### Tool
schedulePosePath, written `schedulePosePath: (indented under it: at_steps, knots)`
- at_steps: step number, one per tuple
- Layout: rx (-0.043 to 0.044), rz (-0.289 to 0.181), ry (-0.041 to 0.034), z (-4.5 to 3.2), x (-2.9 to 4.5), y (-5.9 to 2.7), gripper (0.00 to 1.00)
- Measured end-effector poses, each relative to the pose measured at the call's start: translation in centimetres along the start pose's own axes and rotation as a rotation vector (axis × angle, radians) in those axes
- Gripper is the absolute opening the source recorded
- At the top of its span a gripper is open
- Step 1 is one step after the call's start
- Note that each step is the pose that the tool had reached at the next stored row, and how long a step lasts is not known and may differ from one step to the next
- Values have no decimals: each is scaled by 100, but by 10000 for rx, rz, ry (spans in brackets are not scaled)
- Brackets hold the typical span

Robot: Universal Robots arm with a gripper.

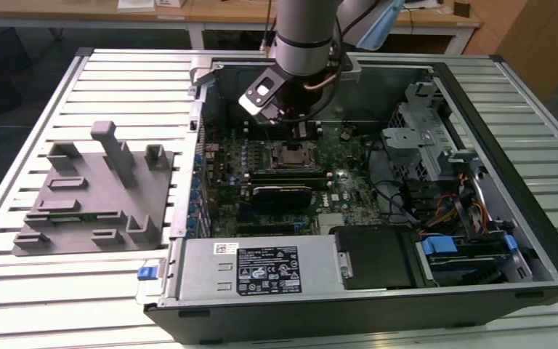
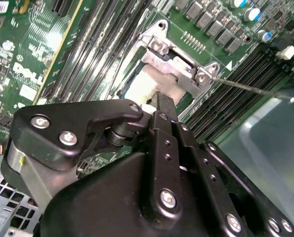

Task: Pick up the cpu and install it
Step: 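Close the cpu cover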

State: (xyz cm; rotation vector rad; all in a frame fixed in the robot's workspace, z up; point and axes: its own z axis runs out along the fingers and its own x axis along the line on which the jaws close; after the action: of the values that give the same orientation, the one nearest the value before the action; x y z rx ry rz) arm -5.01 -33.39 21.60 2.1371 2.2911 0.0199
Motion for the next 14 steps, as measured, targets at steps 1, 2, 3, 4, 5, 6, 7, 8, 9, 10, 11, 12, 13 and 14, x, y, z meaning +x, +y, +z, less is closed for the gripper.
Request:
schedulePosePath:
  at_steps: [1, 2, 3, 4, 5, 6, 7, 8, 9, 10, 11, 12, 13, 14]
  knots:
    - [0, 0, 0, 4, 2, -18, 11]
    - [-1, 0, 1, 8, 3, -39, 11]
    - [-2, 0, 2, 12, 5, -61, 11]
    - [-1, 1, 1, 15, 7, -84, 11]
    - [-1, 0, 1, 20, 8, -107, 11]
    - [-1, 0, 0, 25, 9, -130, 11]
    - [-1, 0, 1, 31, 11, -151, 11]
    - [-1, 0, 1, 37, 12, -170, 11]
    - [0, 0, 0, 44, 13, -183, 11]
    - [-2, 0, 2, 53, 14, -192, 11]
    - [0, 1, 1, 64, 14, -197, 11]
    - [2, 0, 1, 76, 14, -199, 11]
    - [4, -1, 2, 89, 14, -200, 11]
    - [8, -1, 1, 103, 14, -200, 11]
